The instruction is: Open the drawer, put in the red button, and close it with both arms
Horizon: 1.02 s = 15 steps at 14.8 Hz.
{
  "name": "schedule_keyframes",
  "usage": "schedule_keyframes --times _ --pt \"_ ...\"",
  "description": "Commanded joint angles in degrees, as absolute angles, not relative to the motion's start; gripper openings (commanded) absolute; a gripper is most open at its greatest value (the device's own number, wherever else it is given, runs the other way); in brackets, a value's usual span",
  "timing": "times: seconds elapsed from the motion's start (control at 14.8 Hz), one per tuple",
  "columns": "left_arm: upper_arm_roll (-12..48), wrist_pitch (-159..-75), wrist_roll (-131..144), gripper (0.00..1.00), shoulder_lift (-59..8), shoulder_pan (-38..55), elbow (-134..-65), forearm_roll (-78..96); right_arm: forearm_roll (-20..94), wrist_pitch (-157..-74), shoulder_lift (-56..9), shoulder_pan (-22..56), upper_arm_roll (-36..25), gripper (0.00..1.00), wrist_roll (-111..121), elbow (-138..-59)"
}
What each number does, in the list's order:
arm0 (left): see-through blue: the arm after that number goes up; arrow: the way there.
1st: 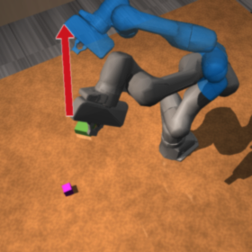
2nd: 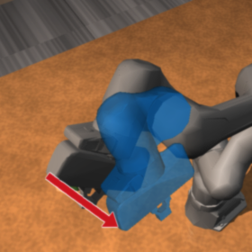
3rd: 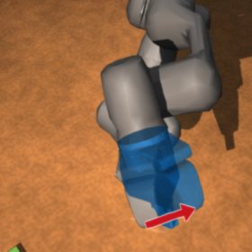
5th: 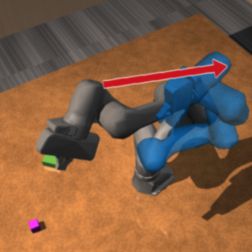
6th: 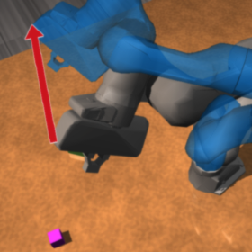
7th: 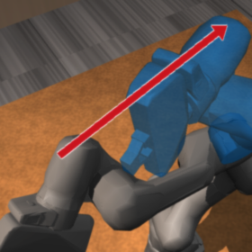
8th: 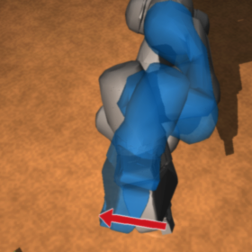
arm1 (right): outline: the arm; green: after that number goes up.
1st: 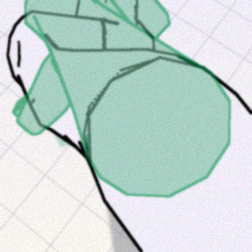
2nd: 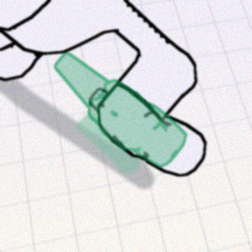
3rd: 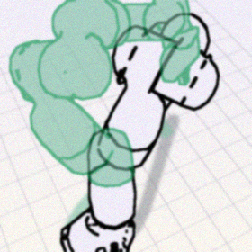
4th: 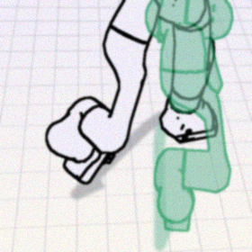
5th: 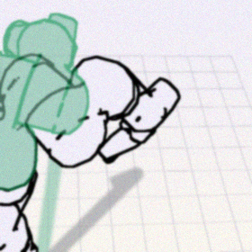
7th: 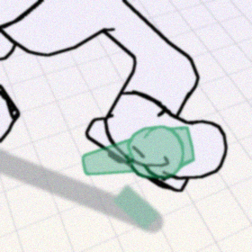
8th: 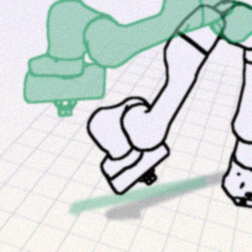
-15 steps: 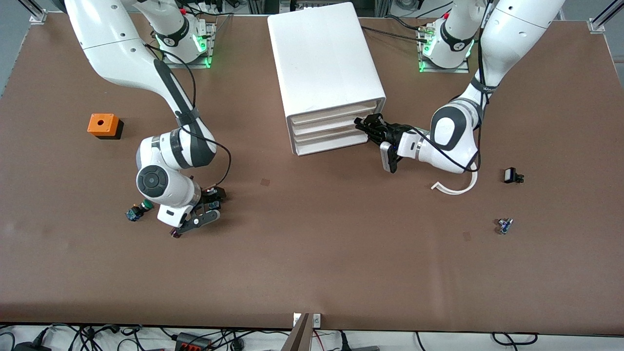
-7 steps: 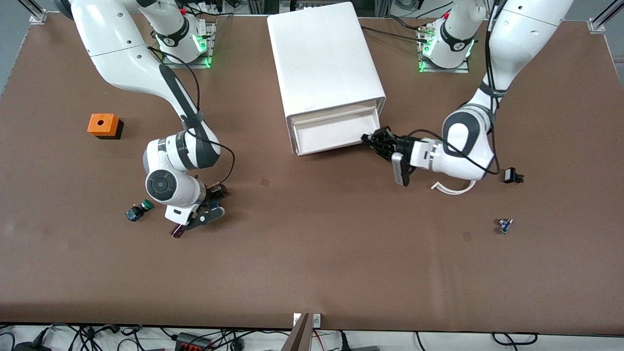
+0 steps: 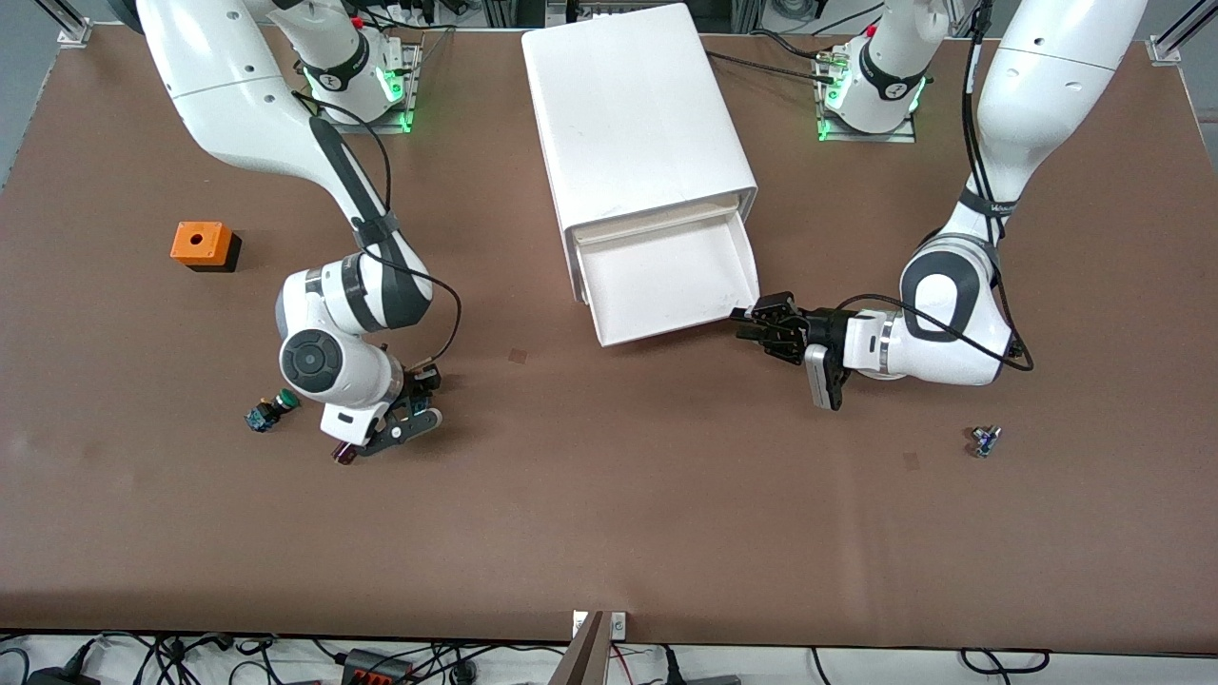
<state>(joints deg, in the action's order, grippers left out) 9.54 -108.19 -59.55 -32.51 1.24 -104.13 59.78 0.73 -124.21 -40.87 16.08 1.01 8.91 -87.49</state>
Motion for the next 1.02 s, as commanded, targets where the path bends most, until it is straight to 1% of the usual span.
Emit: schedule_keyframes --times 0.0,0.14,0.27,0.41,0.61,0.75,0.88,0.95 --pt "9.1 -107.2 -55.0 1.0 -32.3 1.0 -99.3 54.3 1.8 -116.6 -39.6 18.0 1.0 0.0 8.8 -77.7" --pt "9.1 -102.2 -45.6 1.0 -32.0 0.3 -93.3 45.1 1.7 -114.5 -39.6 21.0 1.0 0.0 8.6 -72.1" --pt "9.1 -96.4 -35.3 1.0 -32.0 -0.4 -86.3 35.1 1.6 -114.3 -39.6 25.1 0.8 0.0 7.3 -69.4" --pt "9.1 -90.6 -27.5 1.0 -31.8 -0.6 -80.8 26.9 1.7 -112.9 -39.5 28.2 1.0 0.0 5.3 -67.2" --pt "8.8 -83.1 -19.5 1.0 -31.0 -0.6 -74.6 11.7 1.1 -111.1 -39.6 36.5 0.4 0.0 -6.2 -63.2" --pt "9.0 -82.4 -16.0 1.0 -30.0 -0.5 -73.0 0.5 1.1 -111.4 -39.6 39.9 0.6 0.0 -11.4 -63.0" --pt "9.1 -82.5 -15.3 1.0 -29.8 0.1 -68.0 -8.4 1.3 -111.2 -39.6 42.0 0.8 0.0 -13.3 -63.1" --pt "9.0 -82.5 -15.4 1.0 -29.8 -0.1 -64.5 -9.0 1.5 -111.4 -39.9 42.9 0.9 0.0 -15.3 -63.1"
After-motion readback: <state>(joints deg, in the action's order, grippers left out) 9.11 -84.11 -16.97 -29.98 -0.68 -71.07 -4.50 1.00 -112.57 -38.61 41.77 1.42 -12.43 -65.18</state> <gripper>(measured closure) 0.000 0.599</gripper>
